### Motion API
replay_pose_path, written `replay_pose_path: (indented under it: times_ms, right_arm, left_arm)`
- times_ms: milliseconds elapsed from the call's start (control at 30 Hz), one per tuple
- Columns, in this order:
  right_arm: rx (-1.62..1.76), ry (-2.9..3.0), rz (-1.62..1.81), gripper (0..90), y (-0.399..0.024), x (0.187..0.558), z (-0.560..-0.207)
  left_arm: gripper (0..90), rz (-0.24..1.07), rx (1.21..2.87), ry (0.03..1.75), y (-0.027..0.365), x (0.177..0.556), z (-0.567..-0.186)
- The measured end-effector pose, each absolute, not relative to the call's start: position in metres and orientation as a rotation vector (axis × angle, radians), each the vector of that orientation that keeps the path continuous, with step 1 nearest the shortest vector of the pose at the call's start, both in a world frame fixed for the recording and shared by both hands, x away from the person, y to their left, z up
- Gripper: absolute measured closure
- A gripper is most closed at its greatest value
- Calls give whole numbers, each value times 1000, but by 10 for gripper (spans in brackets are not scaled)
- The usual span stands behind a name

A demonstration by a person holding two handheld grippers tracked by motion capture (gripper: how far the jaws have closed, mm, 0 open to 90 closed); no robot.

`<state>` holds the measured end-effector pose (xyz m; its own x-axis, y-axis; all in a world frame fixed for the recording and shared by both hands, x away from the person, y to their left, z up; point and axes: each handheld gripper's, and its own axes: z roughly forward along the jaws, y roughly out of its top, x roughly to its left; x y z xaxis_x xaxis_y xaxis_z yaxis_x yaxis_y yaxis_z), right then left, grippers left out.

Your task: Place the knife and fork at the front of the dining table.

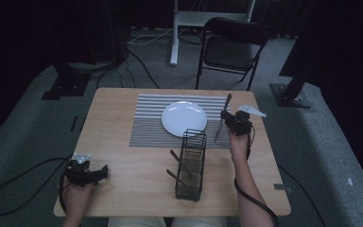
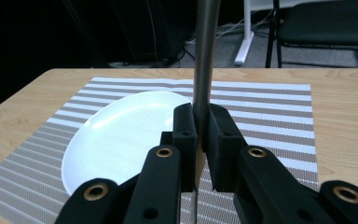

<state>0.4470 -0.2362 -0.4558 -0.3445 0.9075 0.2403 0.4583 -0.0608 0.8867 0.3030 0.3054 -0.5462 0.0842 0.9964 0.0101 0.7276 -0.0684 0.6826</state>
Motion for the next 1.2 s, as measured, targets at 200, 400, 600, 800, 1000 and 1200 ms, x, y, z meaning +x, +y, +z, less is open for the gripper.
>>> replay_pose_path:
  times_ms: [200,400,600,800,1000,1200]
  right_arm:
    - [1513,1877,1373,834,-237,470,-451]
    - [1551,1855,1378,833,-238,480,-457]
    - [1633,1787,1427,833,-242,495,-470]
    - [1744,1765,1478,833,-246,512,-480]
    - [1773,1809,1471,833,-247,518,-481]
    - [1750,1865,1383,833,-243,508,-472]
  left_arm:
    - [0,679,1852,1695,305,303,-546]
    - [0,680,1849,1696,305,303,-546]
    - [0,680,1852,1695,305,303,-546]
    - [0,680,1853,1694,305,303,-546]
    - [0,680,1852,1694,305,303,-546]
    - [0,680,1854,1692,305,304,-546]
